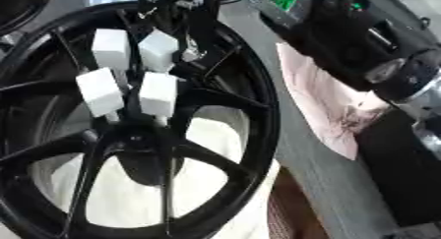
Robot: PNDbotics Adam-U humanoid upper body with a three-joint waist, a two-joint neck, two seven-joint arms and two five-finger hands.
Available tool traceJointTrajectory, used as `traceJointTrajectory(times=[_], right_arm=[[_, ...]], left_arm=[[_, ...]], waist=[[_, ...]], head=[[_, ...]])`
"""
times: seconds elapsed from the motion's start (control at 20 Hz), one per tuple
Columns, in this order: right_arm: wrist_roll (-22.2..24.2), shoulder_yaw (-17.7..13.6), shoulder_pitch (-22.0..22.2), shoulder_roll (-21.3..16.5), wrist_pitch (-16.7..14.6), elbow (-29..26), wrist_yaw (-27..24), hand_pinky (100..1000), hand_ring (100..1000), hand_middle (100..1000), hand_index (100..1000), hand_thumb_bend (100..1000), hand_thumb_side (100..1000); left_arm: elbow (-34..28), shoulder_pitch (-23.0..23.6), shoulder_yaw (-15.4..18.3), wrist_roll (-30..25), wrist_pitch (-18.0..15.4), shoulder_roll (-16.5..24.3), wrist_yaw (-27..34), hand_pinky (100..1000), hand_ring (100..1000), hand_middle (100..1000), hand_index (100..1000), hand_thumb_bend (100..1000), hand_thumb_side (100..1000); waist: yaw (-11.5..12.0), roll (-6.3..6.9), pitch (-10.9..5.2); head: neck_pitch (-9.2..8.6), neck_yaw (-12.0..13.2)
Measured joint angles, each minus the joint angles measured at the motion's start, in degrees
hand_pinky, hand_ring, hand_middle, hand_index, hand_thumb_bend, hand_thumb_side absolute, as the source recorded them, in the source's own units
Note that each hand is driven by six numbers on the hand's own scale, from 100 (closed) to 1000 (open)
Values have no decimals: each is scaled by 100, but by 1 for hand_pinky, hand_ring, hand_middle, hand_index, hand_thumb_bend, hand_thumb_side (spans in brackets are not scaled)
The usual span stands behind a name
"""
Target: Pull the pin out of the wheel hub.
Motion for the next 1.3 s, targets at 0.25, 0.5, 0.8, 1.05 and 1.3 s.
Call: traceJointTrajectory(times=[0.25, 0.5, 0.8, 1.05, 1.3], right_arm=[[-1, -39, -1, 39, 172, 59, -202, 714, 664, 408, 508, 108, 100], [3, -132, -29, 81, 328, 164, -293, 673, 634, 375, 426, 192, 100], [-3, -296, -98, 85, 446, 273, -348, 641, 614, 353, 390, 288, 100], [-10, -440, -167, 81, 478, 322, -384, 635, 609, 346, 383, 314, 100], [-12, -747, -212, -79, 475, 322, -447, 636, 609, 343, 383, 317, 100]], left_arm=[[0, 1, 0, -6, 6, 0, 0, 671, 459, 424, 654, 417, 755], [0, 8, 1, -10, 11, 0, 1, 671, 460, 424, 654, 419, 753], [0, 17, 3, -5, 20, 0, 1, 671, 461, 424, 653, 420, 752], [0, 58, 5, 1, 25, 0, 1, 671, 461, 424, 653, 421, 752], [0, 76, 19, 12, 34, 0, 1, 671, 462, 424, 653, 421, 752]], waist=[[-3, -2, -13], [-20, -13, -68], [-47, -17, -97], [-84, -22, -114], [-149, -36, -135]], head=[[15, -8], [18, -26], [22, -27], [66, -27], [73, -11]])
